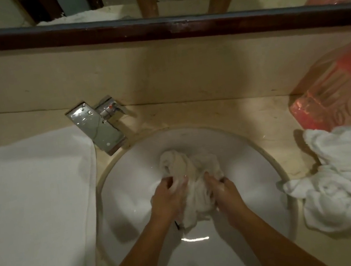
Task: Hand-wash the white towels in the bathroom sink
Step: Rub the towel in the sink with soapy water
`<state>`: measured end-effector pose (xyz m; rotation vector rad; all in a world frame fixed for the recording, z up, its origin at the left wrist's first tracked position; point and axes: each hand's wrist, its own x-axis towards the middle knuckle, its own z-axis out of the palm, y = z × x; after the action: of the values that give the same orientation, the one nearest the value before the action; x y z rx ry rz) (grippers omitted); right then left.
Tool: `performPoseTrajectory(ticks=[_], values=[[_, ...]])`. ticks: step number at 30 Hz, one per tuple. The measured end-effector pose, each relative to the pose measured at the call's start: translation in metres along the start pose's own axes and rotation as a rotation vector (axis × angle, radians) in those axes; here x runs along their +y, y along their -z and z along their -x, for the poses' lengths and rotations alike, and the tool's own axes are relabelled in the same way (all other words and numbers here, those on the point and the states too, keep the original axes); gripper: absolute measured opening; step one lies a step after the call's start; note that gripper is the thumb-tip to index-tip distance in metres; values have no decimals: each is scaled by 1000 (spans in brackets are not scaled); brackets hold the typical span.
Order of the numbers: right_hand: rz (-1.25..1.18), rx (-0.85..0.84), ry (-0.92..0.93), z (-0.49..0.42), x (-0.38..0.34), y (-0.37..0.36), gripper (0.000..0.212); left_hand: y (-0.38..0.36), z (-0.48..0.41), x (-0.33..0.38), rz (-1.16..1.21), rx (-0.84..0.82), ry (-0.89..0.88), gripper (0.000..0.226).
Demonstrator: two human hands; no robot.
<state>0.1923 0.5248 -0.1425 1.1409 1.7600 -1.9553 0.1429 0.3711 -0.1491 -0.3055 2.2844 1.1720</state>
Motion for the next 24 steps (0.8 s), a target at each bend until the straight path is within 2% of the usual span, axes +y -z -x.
performPoseTrajectory(ticks=[2, 3, 5, 6, 8, 9, 11, 14, 17, 19, 21, 24], values=[[-21, -87, -6, -1, 3, 1, 36, -10, -2, -3, -91, 3, -21, 59], [-4, -110, 26, 0, 4, 2, 35, -11, -3, -2, -88, -2, -30, 55], [88, -115, 114, 5, 2, 0, 37, -6, -4, 3, 62, -44, 3, 42], [123, -131, 154, 6, 1, 0, 45, -3, -4, 7, 161, -81, 27, 37], [167, -184, 200, 7, 1, -2, 57, -4, -1, 12, 298, -136, 53, 34], [199, -185, 213, 9, -1, -4, 56, -6, 2, 12, 331, -129, 54, 32], [243, -129, 239, 6, -2, -6, 49, -6, 7, 12, 395, -62, 37, 34], [157, 30, 172, 0, -4, 4, 58, 3, 9, 9, 533, 12, 24, 40], [103, 158, 120, -1, -17, 14, 32, 11, 7, 9, 711, -6, 70, 35], [43, 210, 109, -4, -24, 11, 26, 11, 8, 13, 662, 36, 30, 33], [-21, 238, 139, -5, -35, -8, 30, 7, 10, 16, 506, 90, -45, 31], [-25, 144, 159, 5, -42, -54, 36, -6, 8, 25, 366, 127, -104, 37]])
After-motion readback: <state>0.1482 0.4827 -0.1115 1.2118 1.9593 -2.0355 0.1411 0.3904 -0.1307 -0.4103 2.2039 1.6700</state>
